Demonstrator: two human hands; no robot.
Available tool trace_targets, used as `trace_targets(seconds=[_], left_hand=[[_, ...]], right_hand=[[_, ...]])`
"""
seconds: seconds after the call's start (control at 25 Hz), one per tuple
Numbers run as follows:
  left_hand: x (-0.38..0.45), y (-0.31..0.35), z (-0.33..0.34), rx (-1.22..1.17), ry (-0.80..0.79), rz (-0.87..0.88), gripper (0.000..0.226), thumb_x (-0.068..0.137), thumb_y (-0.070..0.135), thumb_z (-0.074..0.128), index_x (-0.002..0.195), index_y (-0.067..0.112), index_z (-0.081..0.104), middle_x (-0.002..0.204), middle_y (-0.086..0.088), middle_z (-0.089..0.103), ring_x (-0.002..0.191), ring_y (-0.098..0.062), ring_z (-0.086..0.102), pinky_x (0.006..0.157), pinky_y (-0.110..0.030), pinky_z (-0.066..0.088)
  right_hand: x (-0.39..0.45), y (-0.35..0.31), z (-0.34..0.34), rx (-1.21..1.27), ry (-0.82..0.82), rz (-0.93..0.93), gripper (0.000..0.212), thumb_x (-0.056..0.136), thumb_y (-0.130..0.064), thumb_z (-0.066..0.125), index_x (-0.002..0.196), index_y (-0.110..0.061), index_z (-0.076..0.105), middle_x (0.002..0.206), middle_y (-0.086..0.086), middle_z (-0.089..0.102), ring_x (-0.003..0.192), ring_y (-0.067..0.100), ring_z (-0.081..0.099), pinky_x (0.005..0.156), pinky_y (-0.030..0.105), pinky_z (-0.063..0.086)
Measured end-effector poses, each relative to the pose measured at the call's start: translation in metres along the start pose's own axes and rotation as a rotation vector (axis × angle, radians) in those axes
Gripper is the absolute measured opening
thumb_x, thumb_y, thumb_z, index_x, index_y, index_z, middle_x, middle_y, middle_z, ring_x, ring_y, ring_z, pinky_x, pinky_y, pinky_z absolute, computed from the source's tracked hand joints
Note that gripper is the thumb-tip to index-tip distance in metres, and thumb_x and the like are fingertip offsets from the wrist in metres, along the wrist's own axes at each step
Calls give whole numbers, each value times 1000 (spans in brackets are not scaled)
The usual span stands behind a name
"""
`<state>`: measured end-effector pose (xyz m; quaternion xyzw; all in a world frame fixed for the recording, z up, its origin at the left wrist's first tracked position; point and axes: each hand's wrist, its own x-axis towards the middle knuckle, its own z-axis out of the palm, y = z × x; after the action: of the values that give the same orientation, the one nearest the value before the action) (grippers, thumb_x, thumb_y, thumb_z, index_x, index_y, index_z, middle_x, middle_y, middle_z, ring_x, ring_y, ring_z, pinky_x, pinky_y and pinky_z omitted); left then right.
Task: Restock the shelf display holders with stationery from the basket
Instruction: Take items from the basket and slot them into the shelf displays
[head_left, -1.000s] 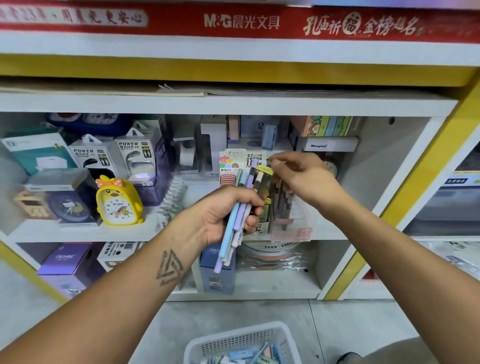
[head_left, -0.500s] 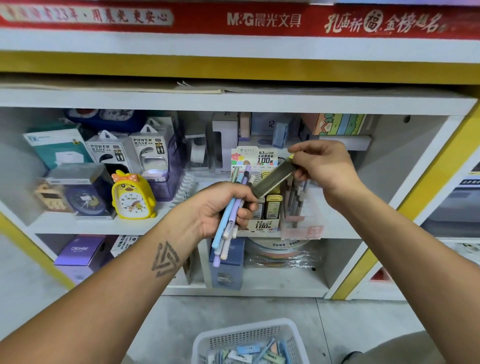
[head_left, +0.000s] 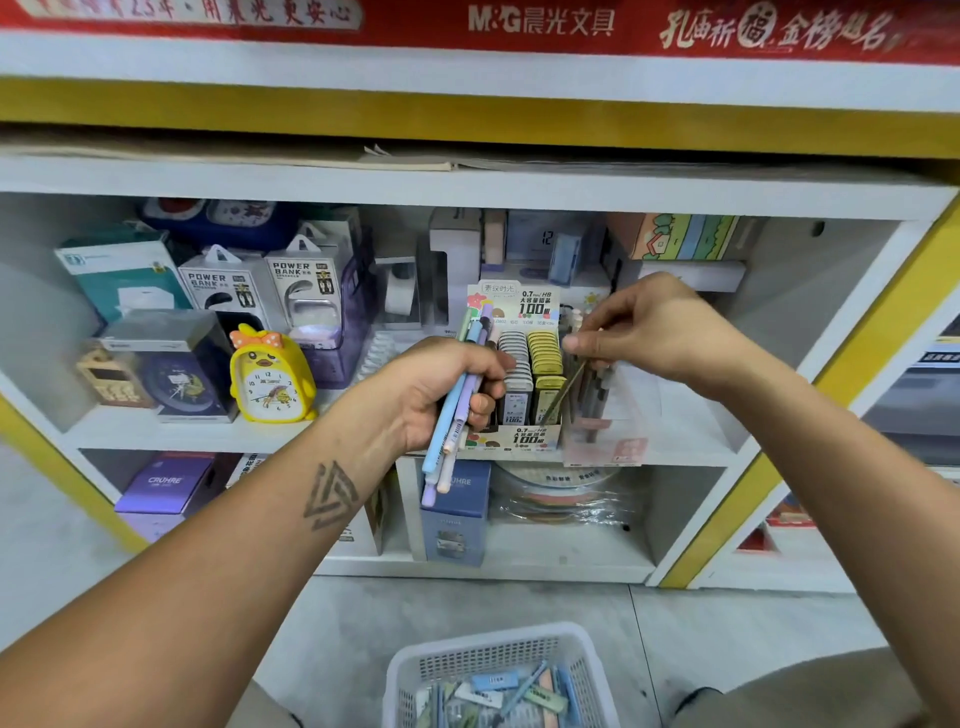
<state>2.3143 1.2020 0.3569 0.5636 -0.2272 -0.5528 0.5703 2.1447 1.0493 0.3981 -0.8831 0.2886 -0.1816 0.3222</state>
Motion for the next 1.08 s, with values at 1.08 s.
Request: trace_targets(seconds=[1.08], left_hand=[[-4, -4, 1, 2, -205, -19, 12, 89, 0, 51, 81, 7, 53, 63, -7, 50, 40, -10, 41, 38, -19, 35]], right_hand=[[11, -22, 49, 403, 29, 126, 16, 94, -25, 69, 96, -9, 74, 77, 11, 75, 55, 14, 60, 50, 27, 41]])
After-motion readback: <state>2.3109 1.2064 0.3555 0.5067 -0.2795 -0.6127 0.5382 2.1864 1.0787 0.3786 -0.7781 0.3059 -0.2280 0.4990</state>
